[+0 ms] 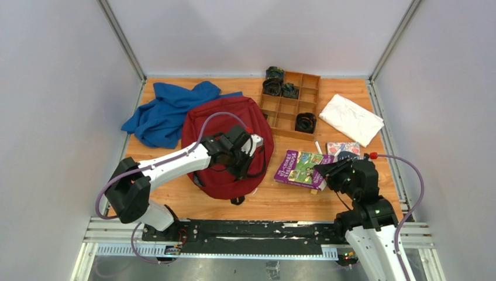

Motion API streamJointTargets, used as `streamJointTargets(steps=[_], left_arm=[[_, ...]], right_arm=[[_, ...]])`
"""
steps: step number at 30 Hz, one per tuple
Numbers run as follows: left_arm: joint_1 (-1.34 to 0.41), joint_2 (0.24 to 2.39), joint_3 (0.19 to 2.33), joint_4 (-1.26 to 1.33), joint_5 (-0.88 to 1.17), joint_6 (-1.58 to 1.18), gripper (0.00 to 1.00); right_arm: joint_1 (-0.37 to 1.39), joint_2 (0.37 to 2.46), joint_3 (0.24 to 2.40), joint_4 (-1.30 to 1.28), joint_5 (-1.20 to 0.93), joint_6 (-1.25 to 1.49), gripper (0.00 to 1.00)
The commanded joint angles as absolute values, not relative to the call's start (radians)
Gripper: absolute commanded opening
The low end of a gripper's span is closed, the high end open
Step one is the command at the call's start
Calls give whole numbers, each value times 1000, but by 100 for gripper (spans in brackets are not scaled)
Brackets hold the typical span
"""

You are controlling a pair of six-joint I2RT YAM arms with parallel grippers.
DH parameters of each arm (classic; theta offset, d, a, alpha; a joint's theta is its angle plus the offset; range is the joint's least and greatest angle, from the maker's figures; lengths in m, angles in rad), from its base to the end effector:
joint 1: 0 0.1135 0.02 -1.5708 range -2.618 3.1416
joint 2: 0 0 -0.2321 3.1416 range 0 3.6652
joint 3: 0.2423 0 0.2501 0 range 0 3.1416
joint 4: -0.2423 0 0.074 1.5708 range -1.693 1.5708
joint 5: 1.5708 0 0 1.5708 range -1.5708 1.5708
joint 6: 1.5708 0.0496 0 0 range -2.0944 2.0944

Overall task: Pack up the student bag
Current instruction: Place the book in the student bag.

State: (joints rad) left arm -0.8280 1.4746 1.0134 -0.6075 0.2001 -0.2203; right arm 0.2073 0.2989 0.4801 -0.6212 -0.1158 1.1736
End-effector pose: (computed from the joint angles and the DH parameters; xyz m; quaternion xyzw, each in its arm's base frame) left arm 0.1962 -0.2283 0.1827 0.3121 0.9122 -0.2075 0.1656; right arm 0.1336 0.0340 0.2321 0.3642 0.7609 0.3783 0.3812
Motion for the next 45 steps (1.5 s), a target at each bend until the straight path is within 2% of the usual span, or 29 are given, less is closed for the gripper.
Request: streamJointTargets(steps=[1, 10, 13, 19, 22, 26, 32, 38, 45], left_arm=[[-831, 1447, 1050, -618, 143, -236, 18], [-830, 1400, 1151, -689, 94, -232, 14], [-830, 1408, 1197, -691, 105, -229, 0], [-811, 1479, 1401, -713, 119, -241, 0], [-761, 1520, 1552, -761, 157, -243, 0], [-698, 1563, 1705, -807, 177, -232, 0], [-608, 1617, 1840, -815, 314, -294, 0], [-590, 1599, 1852, -813, 369, -309, 0], [-585, 1550, 1769, -711, 486, -381, 0]], right_arm=[[207, 310, 494, -519, -194, 1159, 0], [207, 332, 493, -505, -232, 1136, 0], [207, 332, 501, -505, -237, 1126, 0], [207, 335, 557, -475, -275, 1071, 0], [206, 376, 663, -474, -297, 937, 0], [205, 487, 797, -462, -433, 866, 0], [212, 505, 700, -233, -574, 1033, 0], [349, 537, 582, -121, -408, 1094, 0], [577, 718, 589, -82, -110, 1104, 0]])
